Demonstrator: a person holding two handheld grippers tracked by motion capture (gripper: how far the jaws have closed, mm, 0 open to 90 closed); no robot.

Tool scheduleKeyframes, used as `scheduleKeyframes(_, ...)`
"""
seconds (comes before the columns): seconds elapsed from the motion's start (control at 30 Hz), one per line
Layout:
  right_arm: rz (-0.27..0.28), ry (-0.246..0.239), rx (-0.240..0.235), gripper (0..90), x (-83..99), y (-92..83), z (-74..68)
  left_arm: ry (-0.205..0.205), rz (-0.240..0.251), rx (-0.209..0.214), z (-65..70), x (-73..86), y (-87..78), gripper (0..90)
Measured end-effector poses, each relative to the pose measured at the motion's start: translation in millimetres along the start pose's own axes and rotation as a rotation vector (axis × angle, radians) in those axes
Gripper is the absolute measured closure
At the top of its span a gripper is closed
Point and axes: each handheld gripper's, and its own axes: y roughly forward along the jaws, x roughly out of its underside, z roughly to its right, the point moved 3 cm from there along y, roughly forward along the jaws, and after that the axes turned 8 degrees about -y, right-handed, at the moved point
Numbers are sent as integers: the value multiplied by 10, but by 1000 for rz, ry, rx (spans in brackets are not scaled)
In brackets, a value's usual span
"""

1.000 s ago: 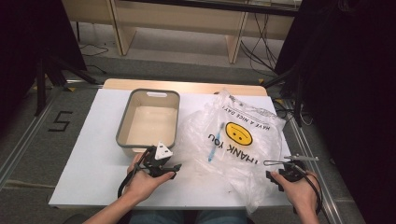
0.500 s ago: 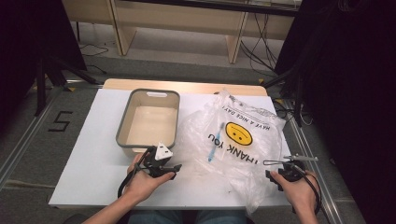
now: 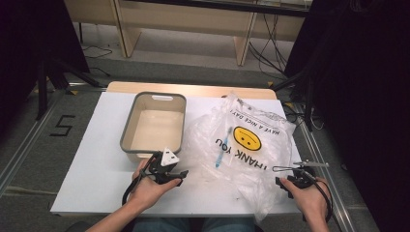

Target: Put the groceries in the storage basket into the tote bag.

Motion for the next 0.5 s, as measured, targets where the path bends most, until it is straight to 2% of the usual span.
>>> scheduleKeyframes(0.5, -5, 4, 1, 528, 9, 5, 13, 1, 0, 0, -1, 0, 2, 469)
